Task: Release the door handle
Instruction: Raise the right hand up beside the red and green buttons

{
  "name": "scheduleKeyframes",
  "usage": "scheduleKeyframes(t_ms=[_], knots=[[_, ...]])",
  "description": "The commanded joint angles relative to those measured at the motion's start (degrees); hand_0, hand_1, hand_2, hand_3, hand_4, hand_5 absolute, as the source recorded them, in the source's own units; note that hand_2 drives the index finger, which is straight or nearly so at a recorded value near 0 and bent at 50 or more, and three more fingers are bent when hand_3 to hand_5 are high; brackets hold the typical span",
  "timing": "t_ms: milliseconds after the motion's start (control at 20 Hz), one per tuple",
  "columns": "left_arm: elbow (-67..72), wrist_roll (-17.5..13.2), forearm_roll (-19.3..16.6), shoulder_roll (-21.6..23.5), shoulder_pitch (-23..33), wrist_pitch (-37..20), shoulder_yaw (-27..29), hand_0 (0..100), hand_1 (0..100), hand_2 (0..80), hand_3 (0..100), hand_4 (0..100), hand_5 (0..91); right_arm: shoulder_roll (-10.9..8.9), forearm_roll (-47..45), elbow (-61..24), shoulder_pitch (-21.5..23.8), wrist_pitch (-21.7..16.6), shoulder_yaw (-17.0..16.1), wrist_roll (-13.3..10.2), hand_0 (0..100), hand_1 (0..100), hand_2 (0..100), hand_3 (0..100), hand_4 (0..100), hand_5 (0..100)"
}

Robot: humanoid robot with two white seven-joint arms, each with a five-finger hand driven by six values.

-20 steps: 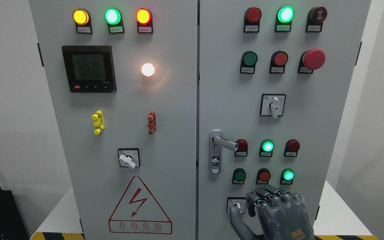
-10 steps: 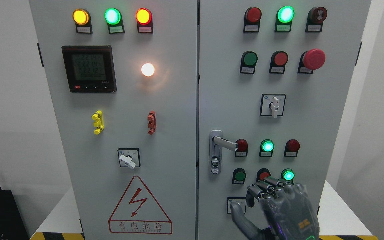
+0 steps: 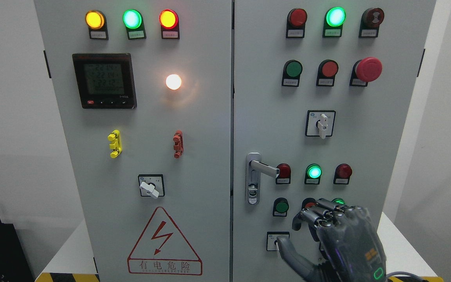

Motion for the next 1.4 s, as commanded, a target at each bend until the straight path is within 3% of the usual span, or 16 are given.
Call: scheduleKeyframes(t_ms=[0, 200, 350, 451, 551, 651, 801, 1051, 1252, 1352], knots=[[0.5, 0.0, 0.0, 0.0, -0.2, 0.0, 0.1, 12, 39, 0.0, 0, 0, 0.0, -13.30, -7.5, -1.0, -1.7, 0.6, 5.6, -1.0, 42, 30, 54, 95, 87, 99], [0.5, 0.0, 0.0, 0.0, -0.2, 0.0, 0.1, 12, 39, 0.0, 0, 0, 0.0, -14.09, -10.0, -0.9, -1.7, 1.2, 6.2, -0.6, 41, 30, 49, 92, 86, 99], [0.5, 0.0, 0.0, 0.0, -0.2, 0.0, 0.1, 12, 39, 0.0, 0, 0, 0.0, -16.64, -14.8, -1.0, -2.7, 1.5, 6.3, -0.4, 43, 28, 49, 92, 87, 99], [0.5, 0.0, 0.0, 0.0, -0.1, 0.0, 0.1, 12, 39, 0.0, 0, 0, 0.0, -19.45, -16.3, -1.0, -4.3, 2.9, 6.5, -0.3, 43, 27, 48, 92, 88, 99], [0.5, 0.0, 0.0, 0.0, -0.2, 0.0, 0.1, 12, 39, 0.0, 0, 0, 0.0, -20.51, -17.3, -1.0, -6.4, 4.1, 7.3, 0.0, 44, 24, 47, 93, 90, 100], [0.5, 0.0, 0.0, 0.0, -0.2, 0.0, 0.1, 12, 39, 0.0, 0, 0, 0.0, -20.43, -18.7, -1.0, -8.4, 5.8, 9.2, 1.3, 44, 21, 48, 96, 93, 100], [0.5, 0.0, 0.0, 0.0, -0.2, 0.0, 0.1, 12, 39, 0.0, 0, 0, 0.0, -20.43, -18.7, -1.1, -10.1, 7.2, 11.5, 1.4, 43, 20, 48, 96, 95, 100], [0.5, 0.0, 0.0, 0.0, -0.1, 0.0, 0.1, 12, 39, 0.0, 0, 0, 0.0, -19.81, -18.7, -1.2, -10.9, 7.5, 11.7, 1.3, 40, 20, 48, 96, 96, 100], [0.5, 0.0, 0.0, 0.0, -0.1, 0.0, 0.1, 12, 39, 0.0, 0, 0, 0.0, -17.09, -18.8, -1.2, -11.0, 8.2, 11.9, 0.9, 39, 20, 48, 95, 96, 100], [0.5, 0.0, 0.0, 0.0, -0.2, 0.0, 0.1, 12, 39, 0.0, 0, 0, 0.0, -17.09, -18.8, -1.2, -12.1, 8.3, 14.4, 0.9, 40, 20, 48, 95, 96, 100]])
